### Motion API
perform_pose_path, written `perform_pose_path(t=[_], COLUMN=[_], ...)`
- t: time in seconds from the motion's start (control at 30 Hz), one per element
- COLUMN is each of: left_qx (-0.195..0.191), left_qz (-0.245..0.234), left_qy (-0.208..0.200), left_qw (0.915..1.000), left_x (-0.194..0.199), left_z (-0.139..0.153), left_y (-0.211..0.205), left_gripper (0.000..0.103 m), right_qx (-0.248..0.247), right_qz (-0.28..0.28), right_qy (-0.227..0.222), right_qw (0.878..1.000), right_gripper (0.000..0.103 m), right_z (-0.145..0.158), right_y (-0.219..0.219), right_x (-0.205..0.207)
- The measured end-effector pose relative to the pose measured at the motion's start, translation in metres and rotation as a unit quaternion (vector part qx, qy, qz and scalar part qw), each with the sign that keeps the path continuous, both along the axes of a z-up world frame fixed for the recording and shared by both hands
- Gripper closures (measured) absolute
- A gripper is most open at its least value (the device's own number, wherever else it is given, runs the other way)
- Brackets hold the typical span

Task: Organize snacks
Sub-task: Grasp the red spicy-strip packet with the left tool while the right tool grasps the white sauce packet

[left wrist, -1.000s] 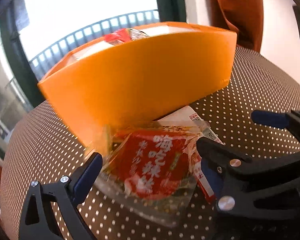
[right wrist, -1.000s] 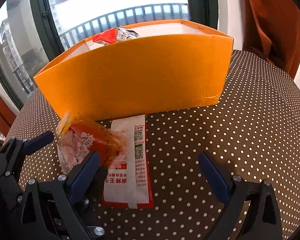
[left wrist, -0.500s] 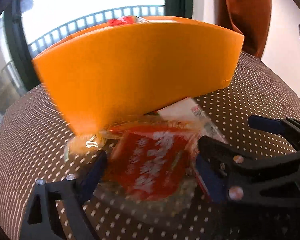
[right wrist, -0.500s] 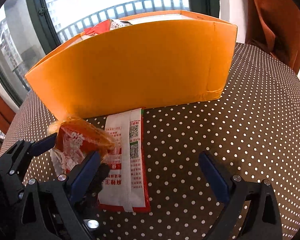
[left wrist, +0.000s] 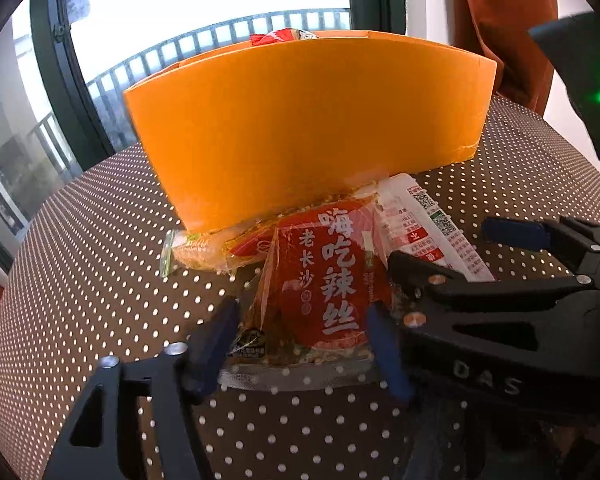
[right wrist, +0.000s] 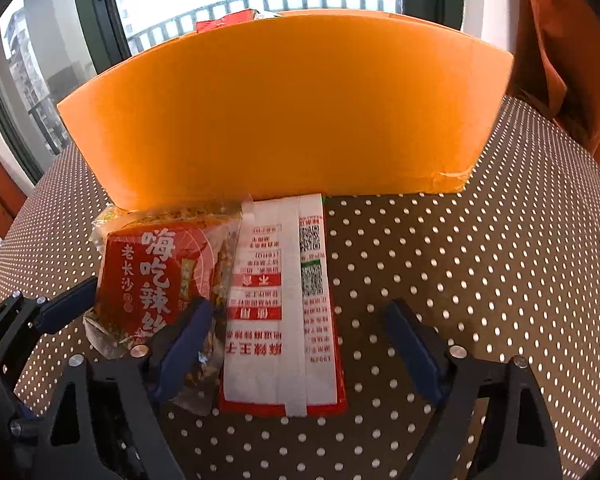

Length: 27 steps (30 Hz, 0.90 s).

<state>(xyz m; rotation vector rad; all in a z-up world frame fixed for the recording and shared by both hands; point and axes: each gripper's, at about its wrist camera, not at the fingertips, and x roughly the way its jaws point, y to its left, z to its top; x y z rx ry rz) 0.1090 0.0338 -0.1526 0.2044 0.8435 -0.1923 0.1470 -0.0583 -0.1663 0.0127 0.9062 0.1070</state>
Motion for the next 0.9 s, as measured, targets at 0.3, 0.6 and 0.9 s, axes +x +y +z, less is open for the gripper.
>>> perform_pose_path(t=[0.3,0.6,0.9], left_qx=[0.023,0.018,-0.02], left_qz=[-0.017,-0.024,-0.021], left_qy=[0.0,0.004,0.004], left_qw=[0.9996,0.9995,0.9996], left_x=[0.021,0.042,0.046], left_z=[-0.006,-0.01,-0.01], left_y=[-0.035,-0.07,-0.069], left_gripper=[0.009,0.009,0.061], right_qx=[-0.015,0.004,0.033], right_qz=[-0.004,-0.023,-0.026], right_qy=[-0.016,-0.015,-0.013], right_qw=[1.0,1.0,0.999], right_gripper=[0.052,0.053,0.055], right_z=[0.001,0.007,0.009], right_y=[-0.012,-0.053,-0.065], right_x=[0.001,-0.002,0.003])
